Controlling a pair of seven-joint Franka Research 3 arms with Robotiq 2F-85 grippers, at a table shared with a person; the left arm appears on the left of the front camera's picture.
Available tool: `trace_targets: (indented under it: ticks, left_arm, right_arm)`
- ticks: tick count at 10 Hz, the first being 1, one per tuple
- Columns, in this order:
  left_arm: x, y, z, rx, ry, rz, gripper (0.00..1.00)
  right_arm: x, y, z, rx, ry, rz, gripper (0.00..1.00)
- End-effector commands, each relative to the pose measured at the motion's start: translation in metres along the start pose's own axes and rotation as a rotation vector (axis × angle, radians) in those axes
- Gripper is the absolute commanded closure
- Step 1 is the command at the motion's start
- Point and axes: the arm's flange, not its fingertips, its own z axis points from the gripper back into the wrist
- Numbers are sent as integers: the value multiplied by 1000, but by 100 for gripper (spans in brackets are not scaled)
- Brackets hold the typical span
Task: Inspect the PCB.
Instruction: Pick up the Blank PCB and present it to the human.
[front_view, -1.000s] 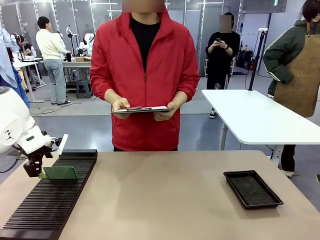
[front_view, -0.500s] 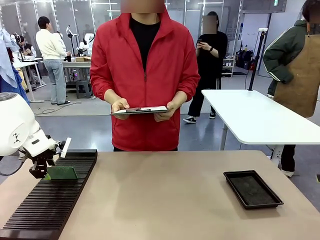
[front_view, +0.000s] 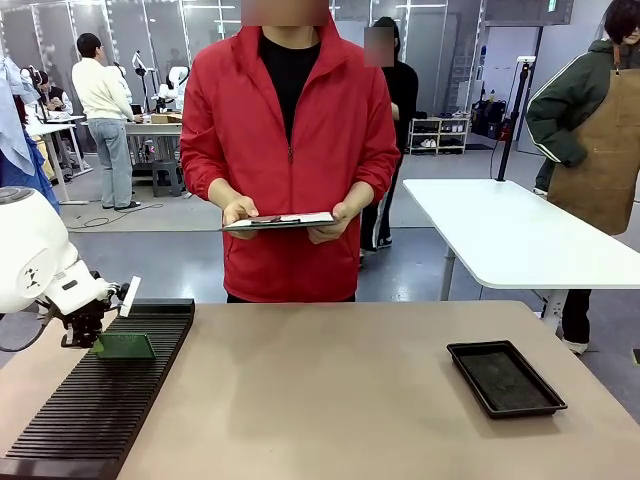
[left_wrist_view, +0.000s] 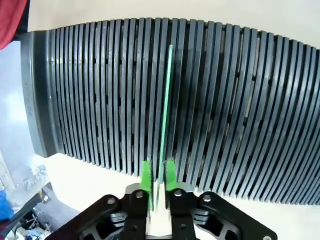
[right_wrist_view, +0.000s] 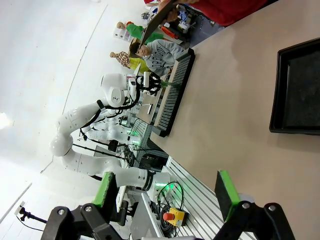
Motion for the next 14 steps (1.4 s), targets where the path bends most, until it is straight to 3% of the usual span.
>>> trace_targets:
  ticks: [1, 5, 10, 12, 14]
  left_arm:
    - [-2, 4, -1, 21, 9, -15, 100]
    - [-4, 4, 13, 5, -12, -32, 100]
    - [-21, -4, 110, 29, -175, 119, 100]
    - [-33, -9, 109, -144, -406, 397, 100]
    - [-45, -14, 85, -256, -610, 524, 100]
  right_arm:
    - [1, 1, 0, 12, -7, 11, 0]
    - [1, 1, 0, 12, -7, 11, 0]
    - [1, 1, 0, 12, -7, 11, 0]
    - [1, 1, 0, 12, -7, 11, 0]
    - [1, 1, 0, 12, -7, 11, 0]
